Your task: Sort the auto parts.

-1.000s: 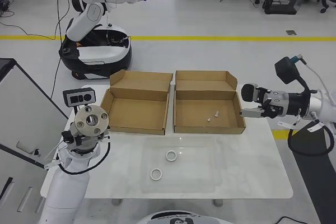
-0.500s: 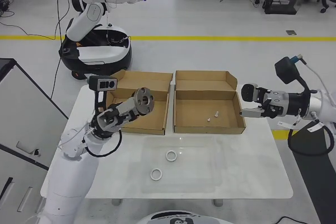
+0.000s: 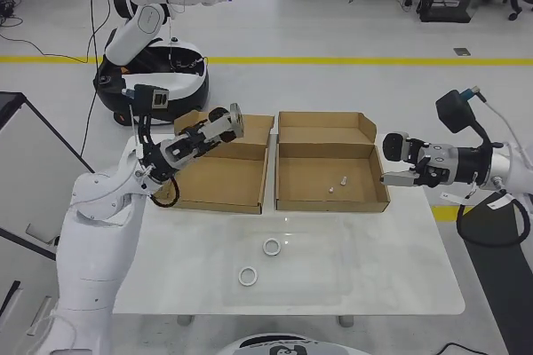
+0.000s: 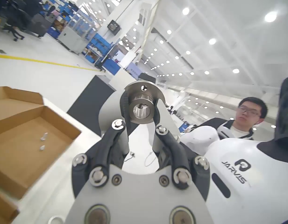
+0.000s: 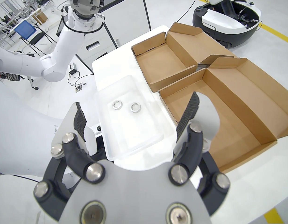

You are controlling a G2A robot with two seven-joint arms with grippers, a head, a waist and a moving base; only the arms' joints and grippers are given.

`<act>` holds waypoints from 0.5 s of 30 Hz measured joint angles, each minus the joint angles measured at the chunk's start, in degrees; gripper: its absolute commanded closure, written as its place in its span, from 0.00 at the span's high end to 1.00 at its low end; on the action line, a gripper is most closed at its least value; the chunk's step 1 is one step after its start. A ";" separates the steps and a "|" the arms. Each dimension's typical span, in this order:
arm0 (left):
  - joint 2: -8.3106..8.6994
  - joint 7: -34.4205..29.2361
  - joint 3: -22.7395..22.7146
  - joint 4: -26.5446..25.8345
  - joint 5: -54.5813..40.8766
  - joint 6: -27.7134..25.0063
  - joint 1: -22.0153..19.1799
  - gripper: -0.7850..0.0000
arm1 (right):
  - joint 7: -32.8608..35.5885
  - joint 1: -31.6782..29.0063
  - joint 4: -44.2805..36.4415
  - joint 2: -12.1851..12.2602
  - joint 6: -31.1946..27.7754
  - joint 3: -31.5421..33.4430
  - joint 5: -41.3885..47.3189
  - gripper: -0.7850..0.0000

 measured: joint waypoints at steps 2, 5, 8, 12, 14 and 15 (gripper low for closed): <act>0.35 -1.06 -0.36 0.60 4.51 0.33 -1.19 0.00 | 0.00 0.00 0.00 0.00 0.00 0.00 0.00 1.00; 0.79 -2.22 -0.55 1.17 9.93 0.93 -2.15 0.00 | 0.00 0.00 0.00 0.00 0.00 0.00 0.00 1.00; 1.19 -3.10 -0.51 1.37 14.38 1.61 -2.25 0.00 | 0.00 0.00 0.00 0.00 0.00 0.00 0.00 1.00; 1.76 -4.42 -0.11 1.04 21.58 2.45 -1.94 0.00 | 0.00 0.00 0.00 0.00 0.00 0.00 0.00 1.00; 2.00 -4.70 0.32 1.03 25.01 3.09 -1.94 0.00 | 0.00 0.00 0.00 0.00 0.00 0.00 0.00 1.00; 2.08 -4.75 0.55 1.02 26.27 3.46 -1.97 0.00 | 0.00 0.00 0.00 0.00 0.00 0.00 0.00 1.00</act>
